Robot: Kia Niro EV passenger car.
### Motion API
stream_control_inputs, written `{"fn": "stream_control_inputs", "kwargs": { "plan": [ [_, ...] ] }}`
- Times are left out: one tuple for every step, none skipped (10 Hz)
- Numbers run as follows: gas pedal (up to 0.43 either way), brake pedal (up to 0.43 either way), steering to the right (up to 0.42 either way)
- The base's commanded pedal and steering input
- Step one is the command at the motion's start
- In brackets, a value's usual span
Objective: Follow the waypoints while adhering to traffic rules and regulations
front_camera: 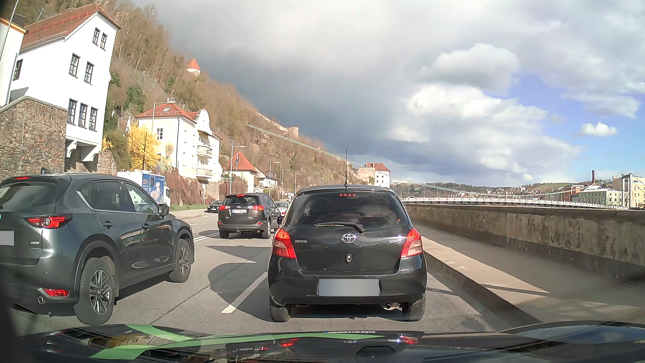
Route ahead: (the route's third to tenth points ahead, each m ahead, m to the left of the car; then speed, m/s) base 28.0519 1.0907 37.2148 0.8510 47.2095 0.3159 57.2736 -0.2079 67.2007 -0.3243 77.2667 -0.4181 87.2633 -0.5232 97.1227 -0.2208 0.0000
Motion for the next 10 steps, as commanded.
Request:
{"fn": "stream_control_inputs", "kwargs": {
  "plan": [
    [0.000,0.341,-0.003],
    [0.000,0.341,-0.003],
    [0.000,0.348,-0.003],
    [0.000,0.341,-0.003],
    [0.000,0.341,-0.003],
    [0.000,0.348,-0.003],
    [0.000,0.348,-0.003],
    [0.000,0.348,-0.003],
    [0.000,0.348,-0.003],
    [0.000,0.348,-0.003]
  ]
}}
